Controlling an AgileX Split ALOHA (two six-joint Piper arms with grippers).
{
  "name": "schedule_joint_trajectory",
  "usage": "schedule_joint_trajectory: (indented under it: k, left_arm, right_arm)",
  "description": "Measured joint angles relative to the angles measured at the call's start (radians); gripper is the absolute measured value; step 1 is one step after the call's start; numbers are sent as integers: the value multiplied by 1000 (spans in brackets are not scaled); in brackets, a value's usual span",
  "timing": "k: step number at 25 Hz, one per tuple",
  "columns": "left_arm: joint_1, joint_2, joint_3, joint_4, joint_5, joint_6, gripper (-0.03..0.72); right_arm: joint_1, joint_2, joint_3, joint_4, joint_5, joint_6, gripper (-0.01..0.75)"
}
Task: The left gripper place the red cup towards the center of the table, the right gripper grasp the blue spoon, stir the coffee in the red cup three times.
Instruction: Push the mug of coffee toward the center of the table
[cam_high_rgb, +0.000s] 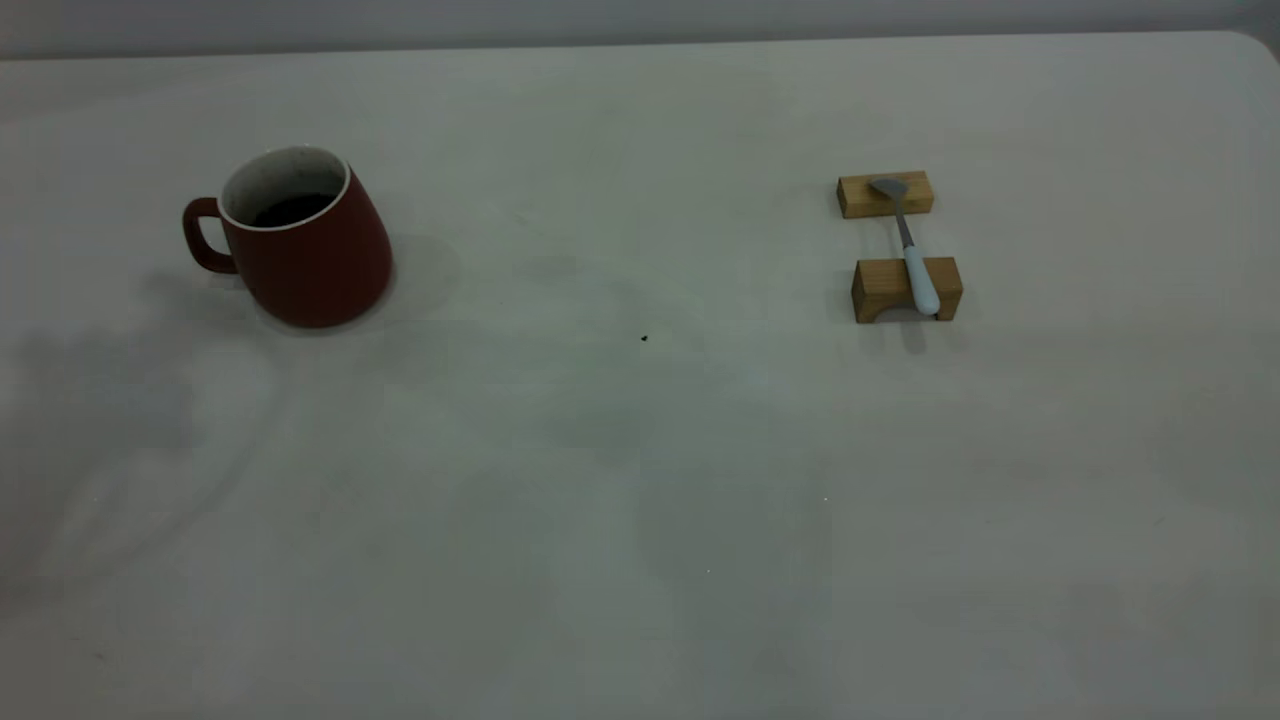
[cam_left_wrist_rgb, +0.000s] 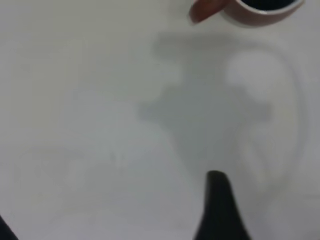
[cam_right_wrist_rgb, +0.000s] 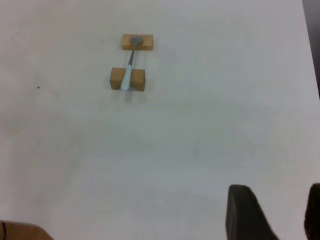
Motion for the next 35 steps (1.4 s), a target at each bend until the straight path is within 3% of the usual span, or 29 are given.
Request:
schedule_joint_trajectory:
  k: [3, 12, 26, 35]
  left_arm:
    - [0, 131, -95, 0, 8, 117, 637]
    - [-8, 383, -238, 0, 52, 522, 636]
    - [-16, 643, -402, 1, -46, 756, 594]
    - [-30, 712, -416, 1, -141, 854, 594]
  right_arm:
    - [0, 0, 0, 0, 0, 0, 331]
    - [0, 0, 0, 0, 0, 0, 331]
    - [0, 0, 0, 0, 0, 0, 331]
    - [0, 0, 0, 0, 0, 0, 331]
